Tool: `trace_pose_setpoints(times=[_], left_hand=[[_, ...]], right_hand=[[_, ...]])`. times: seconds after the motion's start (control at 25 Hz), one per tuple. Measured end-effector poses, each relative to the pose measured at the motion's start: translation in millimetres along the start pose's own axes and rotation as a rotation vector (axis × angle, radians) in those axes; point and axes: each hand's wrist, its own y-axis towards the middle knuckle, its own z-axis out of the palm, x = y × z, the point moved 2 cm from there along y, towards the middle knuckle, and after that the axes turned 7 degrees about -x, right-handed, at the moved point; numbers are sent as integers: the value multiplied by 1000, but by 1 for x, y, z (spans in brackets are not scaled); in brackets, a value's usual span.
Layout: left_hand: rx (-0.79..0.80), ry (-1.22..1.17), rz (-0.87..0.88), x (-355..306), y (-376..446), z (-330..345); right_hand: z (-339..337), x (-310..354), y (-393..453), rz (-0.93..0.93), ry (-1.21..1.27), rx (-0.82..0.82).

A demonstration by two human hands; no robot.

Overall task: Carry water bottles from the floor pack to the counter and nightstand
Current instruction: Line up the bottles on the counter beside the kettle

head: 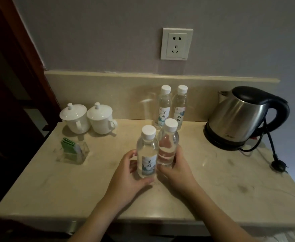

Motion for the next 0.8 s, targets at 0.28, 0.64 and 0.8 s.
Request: trace_pose_setpoints(times=[0.28, 0.64, 0.8], left_hand=[[-44, 93, 94, -11, 18, 8], [-195, 157, 96, -12, 67, 7], [-219, 168, 89, -11, 81, 8]], right_hand=[[-11, -8, 12, -7, -58, 26], [-15, -6, 24, 41, -30, -17], [-16, -6, 25, 56, 16, 0]])
